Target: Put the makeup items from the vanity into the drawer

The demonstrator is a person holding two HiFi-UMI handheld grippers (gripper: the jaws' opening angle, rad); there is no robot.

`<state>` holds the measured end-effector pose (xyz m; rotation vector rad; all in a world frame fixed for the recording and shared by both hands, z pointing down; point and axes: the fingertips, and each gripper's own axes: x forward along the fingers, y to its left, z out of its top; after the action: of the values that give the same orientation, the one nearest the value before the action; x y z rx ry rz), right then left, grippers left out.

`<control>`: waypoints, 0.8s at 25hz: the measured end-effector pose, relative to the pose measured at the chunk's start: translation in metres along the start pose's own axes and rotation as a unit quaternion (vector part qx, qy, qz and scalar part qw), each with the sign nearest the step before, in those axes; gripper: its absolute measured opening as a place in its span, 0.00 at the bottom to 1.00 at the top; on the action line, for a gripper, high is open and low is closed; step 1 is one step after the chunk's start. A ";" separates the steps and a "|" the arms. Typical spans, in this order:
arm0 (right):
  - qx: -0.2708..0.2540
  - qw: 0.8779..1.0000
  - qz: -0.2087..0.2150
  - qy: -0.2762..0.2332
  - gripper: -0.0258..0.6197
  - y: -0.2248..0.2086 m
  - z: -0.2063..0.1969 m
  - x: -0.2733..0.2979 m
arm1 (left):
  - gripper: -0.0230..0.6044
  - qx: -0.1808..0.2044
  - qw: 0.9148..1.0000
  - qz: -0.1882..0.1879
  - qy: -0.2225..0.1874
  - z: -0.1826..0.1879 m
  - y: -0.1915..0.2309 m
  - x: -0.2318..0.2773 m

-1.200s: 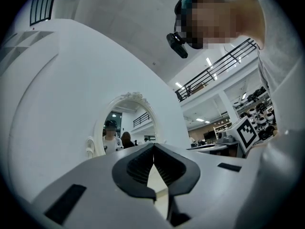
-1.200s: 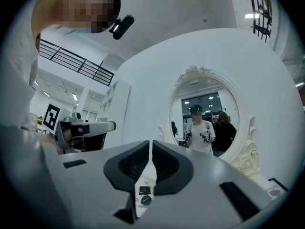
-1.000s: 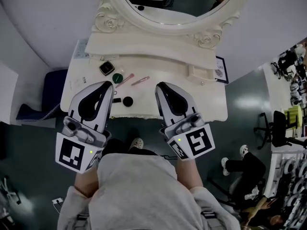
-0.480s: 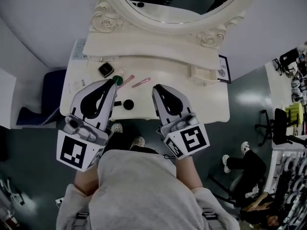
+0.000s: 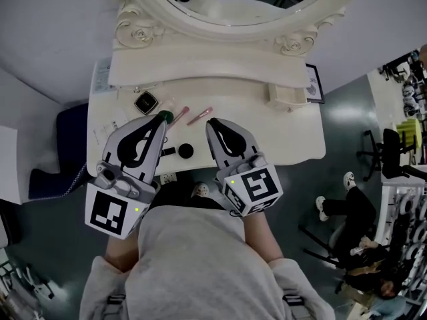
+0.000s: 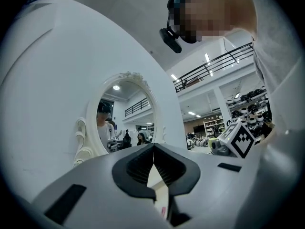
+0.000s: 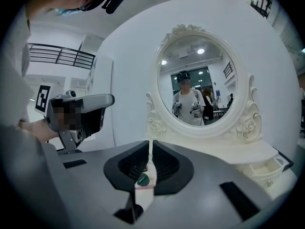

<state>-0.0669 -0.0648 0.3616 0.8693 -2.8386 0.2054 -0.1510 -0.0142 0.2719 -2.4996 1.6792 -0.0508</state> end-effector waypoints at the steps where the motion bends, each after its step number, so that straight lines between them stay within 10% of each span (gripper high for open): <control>1: 0.001 1.000 -0.005 0.014 0.09 0.000 -0.007 0.004 | 0.06 0.000 1.000 -0.007 0.003 -0.003 0.002 0.001; 20: 0.063 0.976 -0.028 0.205 0.09 0.024 -0.143 0.034 | 0.06 -0.051 0.993 -0.092 0.045 -0.067 0.022 0.022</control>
<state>-0.0917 -0.0381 0.5056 0.8198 -2.4355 0.5003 -0.1699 -0.0489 0.3342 -2.7606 1.5139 -0.1014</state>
